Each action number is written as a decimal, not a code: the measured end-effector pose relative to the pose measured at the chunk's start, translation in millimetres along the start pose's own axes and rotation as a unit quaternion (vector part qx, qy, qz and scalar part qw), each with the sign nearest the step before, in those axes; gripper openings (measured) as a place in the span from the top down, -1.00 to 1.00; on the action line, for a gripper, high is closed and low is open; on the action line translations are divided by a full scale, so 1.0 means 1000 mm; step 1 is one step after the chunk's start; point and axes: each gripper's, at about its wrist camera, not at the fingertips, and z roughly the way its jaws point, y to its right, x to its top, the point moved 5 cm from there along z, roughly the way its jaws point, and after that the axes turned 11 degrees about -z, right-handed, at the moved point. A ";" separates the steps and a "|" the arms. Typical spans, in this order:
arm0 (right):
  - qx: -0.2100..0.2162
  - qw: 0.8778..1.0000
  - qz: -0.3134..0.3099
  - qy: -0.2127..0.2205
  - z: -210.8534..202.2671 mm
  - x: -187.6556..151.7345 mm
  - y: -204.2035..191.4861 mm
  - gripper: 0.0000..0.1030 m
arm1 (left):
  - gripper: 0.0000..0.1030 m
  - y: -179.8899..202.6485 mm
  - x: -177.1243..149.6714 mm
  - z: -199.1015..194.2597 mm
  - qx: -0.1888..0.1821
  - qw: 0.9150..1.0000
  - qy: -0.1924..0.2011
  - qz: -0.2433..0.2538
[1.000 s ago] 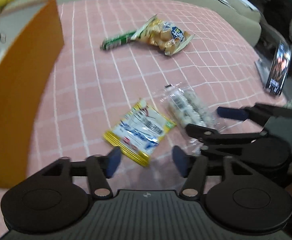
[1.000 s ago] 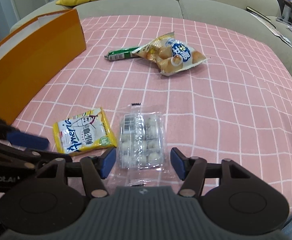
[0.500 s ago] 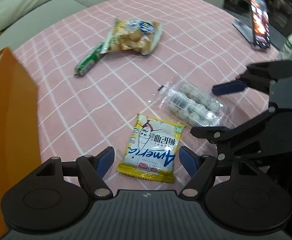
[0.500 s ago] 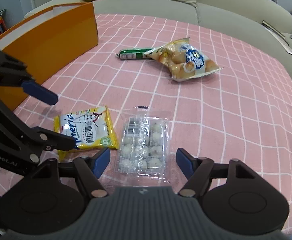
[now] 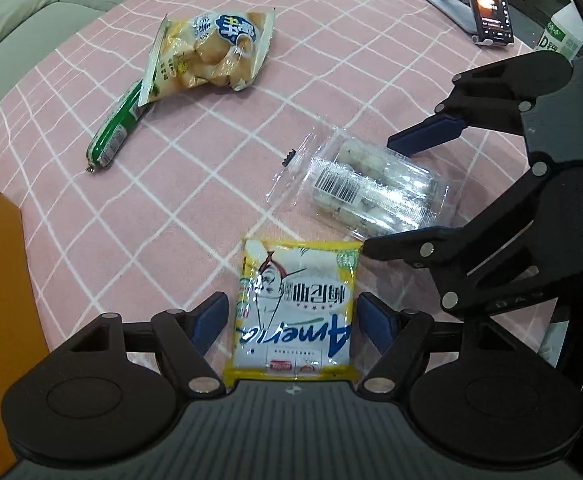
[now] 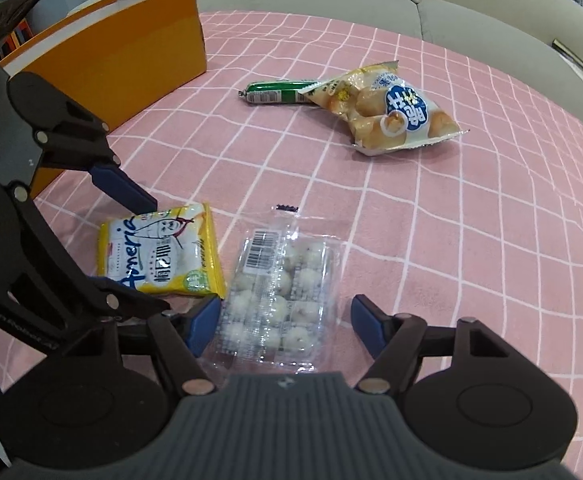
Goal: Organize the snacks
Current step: 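Grasp the yellow Amerio packet with the left tool while the right tool grasps the clear tray of white balls, then carry both snacks over the shoebox and open both tools to drop them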
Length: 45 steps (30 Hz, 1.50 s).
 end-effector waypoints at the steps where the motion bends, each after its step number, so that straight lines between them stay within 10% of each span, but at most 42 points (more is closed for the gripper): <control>1: 0.001 1.000 0.000 0.001 0.000 0.000 0.001 -0.36 | -0.61 0.000 0.001 0.000 -0.001 1.000 0.001 -0.002; 7: -0.015 1.000 -0.003 0.002 0.000 0.002 -0.002 -0.20 | -0.14 0.002 0.002 -0.005 0.002 1.000 0.012 -0.028; 22: -0.024 0.999 0.026 -0.010 -0.003 0.005 -0.001 -0.12 | -0.13 -0.010 -0.012 -0.017 0.062 0.985 0.041 -0.158; 45: 0.001 0.997 0.000 0.073 -0.065 0.069 -0.048 -0.10 | -0.13 -0.054 -0.022 -0.143 0.090 0.942 0.157 -0.283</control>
